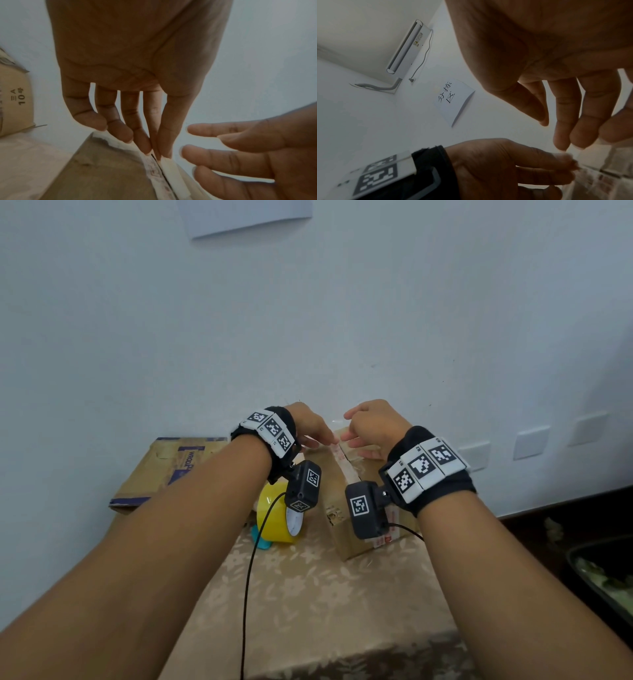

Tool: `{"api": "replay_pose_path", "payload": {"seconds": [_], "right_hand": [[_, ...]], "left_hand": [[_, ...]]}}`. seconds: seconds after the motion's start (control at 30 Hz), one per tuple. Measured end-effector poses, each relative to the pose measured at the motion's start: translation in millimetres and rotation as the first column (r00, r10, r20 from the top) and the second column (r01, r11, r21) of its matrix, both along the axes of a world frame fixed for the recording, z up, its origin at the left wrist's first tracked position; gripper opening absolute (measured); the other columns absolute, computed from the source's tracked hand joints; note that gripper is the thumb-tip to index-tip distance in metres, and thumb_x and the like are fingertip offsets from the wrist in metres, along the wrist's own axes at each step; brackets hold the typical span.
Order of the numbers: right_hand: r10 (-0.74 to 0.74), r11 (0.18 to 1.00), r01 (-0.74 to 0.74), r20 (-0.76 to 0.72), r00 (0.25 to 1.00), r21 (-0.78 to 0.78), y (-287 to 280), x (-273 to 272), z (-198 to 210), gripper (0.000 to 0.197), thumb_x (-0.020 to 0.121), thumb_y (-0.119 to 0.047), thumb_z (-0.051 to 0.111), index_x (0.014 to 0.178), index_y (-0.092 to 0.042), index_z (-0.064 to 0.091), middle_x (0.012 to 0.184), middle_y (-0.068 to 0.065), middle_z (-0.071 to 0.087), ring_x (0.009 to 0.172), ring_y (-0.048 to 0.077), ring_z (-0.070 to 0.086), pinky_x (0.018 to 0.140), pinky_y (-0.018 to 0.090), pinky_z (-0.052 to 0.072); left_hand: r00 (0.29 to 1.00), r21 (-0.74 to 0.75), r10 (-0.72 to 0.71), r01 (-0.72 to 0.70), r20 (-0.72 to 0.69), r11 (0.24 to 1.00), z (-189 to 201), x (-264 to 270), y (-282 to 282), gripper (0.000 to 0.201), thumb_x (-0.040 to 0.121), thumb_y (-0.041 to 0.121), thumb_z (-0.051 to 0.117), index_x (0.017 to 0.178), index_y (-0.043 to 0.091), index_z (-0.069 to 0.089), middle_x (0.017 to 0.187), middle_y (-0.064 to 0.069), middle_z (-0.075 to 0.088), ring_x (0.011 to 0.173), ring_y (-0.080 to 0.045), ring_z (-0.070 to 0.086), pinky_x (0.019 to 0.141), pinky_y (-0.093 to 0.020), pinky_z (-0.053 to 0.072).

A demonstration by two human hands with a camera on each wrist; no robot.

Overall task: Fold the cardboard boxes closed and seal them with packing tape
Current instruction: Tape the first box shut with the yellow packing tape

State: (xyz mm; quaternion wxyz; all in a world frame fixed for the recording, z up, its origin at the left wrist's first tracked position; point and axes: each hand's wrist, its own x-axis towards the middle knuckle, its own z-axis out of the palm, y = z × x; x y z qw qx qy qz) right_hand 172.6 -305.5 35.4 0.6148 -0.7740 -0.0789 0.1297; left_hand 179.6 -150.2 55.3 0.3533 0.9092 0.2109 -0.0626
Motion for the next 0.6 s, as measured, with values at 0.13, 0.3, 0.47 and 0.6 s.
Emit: {"api": "replay_pose_path", "payload": {"seconds": [0.13,0.3,0.47,0.6], "right_hand": [[0.014,1.000,-0.014,-0.015,1.000,0.005,1.3,1.8,-1.1,0.030,0.099,-0.004,0.040,0.122,-0.008,0.059,0.095,0.014,0.074,0.087,0.023,0.065,0.085,0.038,0.057],[0.035,0.999,-0.036,-0.084,0.996,-0.011,7.5,8.2,-2.4,0.031,0.101,-0.010,0.043,0.129,-0.005,0.056,0.108,0.021,0.074,0.092,0.027,0.069,0.078,0.033,0.056],[0.030,1.000,-0.030,-0.128,0.991,-0.001,11.3,12.9,-6.5,0.034,0.102,-0.020,0.043,0.130,-0.005,0.054,0.104,0.018,0.076,0.091,0.025,0.071,0.059,0.025,0.051],[0.025,1.000,-0.023,-0.154,0.988,0.019,9.6,17.2,-7.8,0.032,0.102,-0.017,0.042,0.128,-0.003,0.054,0.095,0.017,0.076,0.078,0.021,0.069,0.053,0.024,0.049]], "left_hand": [[1.000,0.008,0.002,-0.002,-0.004,1.000,-2.3,0.3,-3.1,0.023,0.081,0.011,0.083,0.099,0.008,0.069,0.087,-0.001,0.073,0.071,-0.011,0.064,0.071,-0.030,0.048],[1.000,0.032,-0.008,0.008,-0.003,0.999,-4.0,-1.0,-3.5,0.027,0.082,0.014,0.084,0.104,0.008,0.069,0.092,-0.002,0.072,0.068,-0.009,0.062,0.062,-0.025,0.048],[1.000,0.027,-0.017,0.017,-0.007,0.999,-3.2,-2.5,-7.2,0.027,0.086,0.013,0.079,0.110,0.003,0.071,0.101,-0.006,0.070,0.075,-0.013,0.062,0.061,-0.024,0.048],[1.000,0.003,0.009,-0.009,-0.003,1.000,-4.2,-3.0,-8.4,0.042,0.083,0.013,0.083,0.120,0.000,0.068,0.094,-0.007,0.070,0.073,-0.015,0.061,0.069,-0.029,0.052]]}}
